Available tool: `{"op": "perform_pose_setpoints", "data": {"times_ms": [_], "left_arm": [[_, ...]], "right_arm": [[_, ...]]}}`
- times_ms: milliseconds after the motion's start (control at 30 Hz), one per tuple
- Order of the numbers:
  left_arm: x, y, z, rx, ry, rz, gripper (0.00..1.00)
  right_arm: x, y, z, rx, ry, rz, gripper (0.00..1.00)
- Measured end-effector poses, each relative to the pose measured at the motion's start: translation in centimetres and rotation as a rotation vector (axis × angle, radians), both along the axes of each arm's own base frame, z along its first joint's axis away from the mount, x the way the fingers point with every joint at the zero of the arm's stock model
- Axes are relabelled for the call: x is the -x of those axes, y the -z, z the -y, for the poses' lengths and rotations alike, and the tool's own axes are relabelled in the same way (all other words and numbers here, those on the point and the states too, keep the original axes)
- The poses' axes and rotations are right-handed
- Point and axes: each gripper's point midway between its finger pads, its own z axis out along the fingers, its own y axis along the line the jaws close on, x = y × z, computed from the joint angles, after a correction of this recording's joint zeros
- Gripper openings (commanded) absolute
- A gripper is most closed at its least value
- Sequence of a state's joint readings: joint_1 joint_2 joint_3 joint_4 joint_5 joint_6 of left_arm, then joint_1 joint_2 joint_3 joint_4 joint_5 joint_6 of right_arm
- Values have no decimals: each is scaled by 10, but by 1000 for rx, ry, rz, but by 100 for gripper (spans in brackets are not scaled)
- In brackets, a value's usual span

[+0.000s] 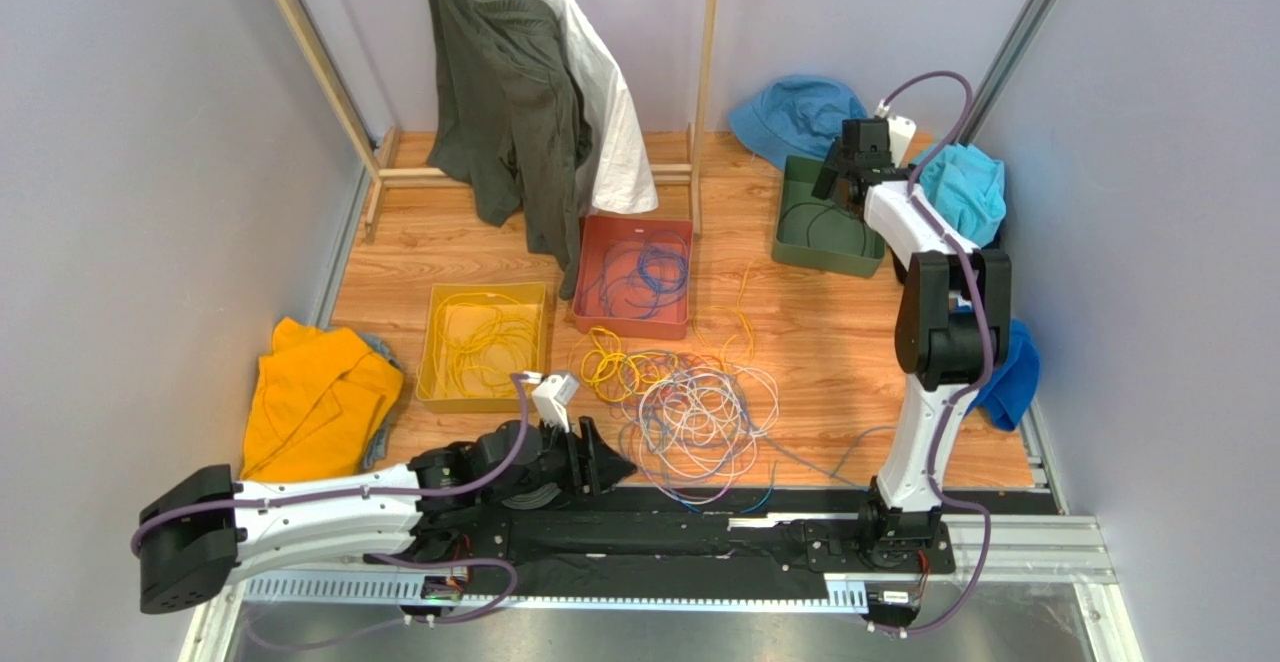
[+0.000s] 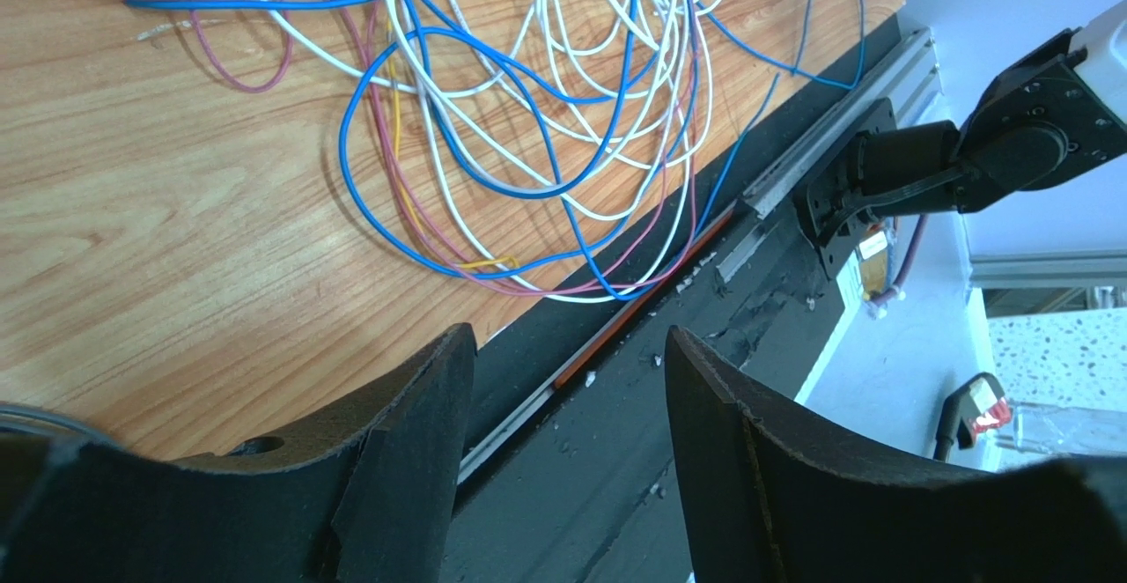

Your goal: Untangle the cables

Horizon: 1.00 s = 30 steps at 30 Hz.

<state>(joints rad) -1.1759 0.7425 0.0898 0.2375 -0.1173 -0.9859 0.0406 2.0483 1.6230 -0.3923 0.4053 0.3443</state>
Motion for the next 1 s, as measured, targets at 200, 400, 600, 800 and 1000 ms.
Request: {"op": "perform_pose_setpoints", "data": {"times_ms": [200, 400, 600, 800, 1000], "left_arm": [[-4, -11, -4, -5, -18, 31, 64], [-15, -27, -14, -59, -81, 51, 73], [-29, -41, -33, -175, -183, 59, 73], [-36, -60, -56, -258, -257, 77, 73], [-39, -71, -73, -268, -302, 104, 71]], "right_arm": [[17, -73, -5, -39, -2, 152, 99], [76, -156, -56, -164, -93, 415, 100], [189, -140, -164, -296, -378, 469, 100], [284, -95, -216, -370, -575, 447, 100], [368, -76, -265, -405, -791, 420, 100]]}}
